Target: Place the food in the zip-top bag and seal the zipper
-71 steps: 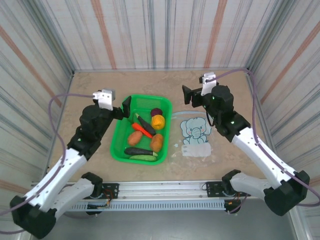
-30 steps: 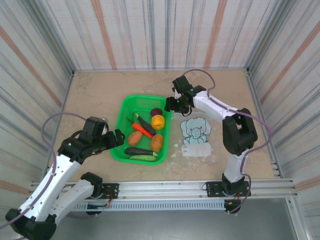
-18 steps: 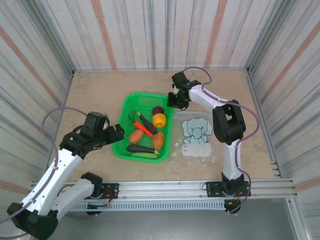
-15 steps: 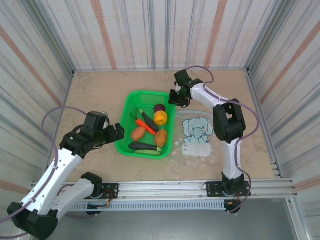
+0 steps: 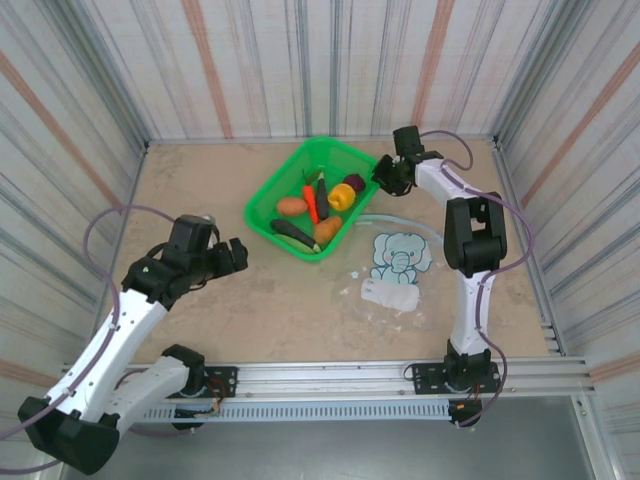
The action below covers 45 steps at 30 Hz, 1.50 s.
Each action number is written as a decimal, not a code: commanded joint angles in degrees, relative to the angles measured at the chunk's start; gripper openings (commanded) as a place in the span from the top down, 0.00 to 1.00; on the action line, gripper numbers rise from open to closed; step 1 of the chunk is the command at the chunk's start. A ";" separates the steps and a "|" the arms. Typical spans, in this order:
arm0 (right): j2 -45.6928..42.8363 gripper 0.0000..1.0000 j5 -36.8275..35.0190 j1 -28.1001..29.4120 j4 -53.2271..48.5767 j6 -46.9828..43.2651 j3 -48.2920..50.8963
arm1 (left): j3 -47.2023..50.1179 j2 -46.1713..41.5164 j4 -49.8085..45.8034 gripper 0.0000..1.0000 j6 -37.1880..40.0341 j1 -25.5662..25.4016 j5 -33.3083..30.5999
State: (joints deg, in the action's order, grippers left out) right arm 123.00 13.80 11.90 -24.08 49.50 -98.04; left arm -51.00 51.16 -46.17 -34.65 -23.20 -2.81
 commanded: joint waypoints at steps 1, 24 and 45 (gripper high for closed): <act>-2.33 0.59 1.22 -0.70 -0.52 -1.98 1.09 | -1.76 2.19 1.63 0.04 2.69 0.35 3.47; -47.80 0.29 -12.72 -9.18 -5.31 -13.65 32.37 | -33.19 53.97 12.58 0.78 19.21 -38.91 23.17; -40.97 0.32 -3.24 -5.85 -3.52 -14.15 36.69 | -18.92 55.47 -1.53 1.00 17.36 -30.06 -4.23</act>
State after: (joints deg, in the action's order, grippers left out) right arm 79.31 7.55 4.03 -25.89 37.80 -59.94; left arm -73.19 109.51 -43.55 -15.53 -55.86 -0.73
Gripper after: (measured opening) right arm 0.682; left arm 0.044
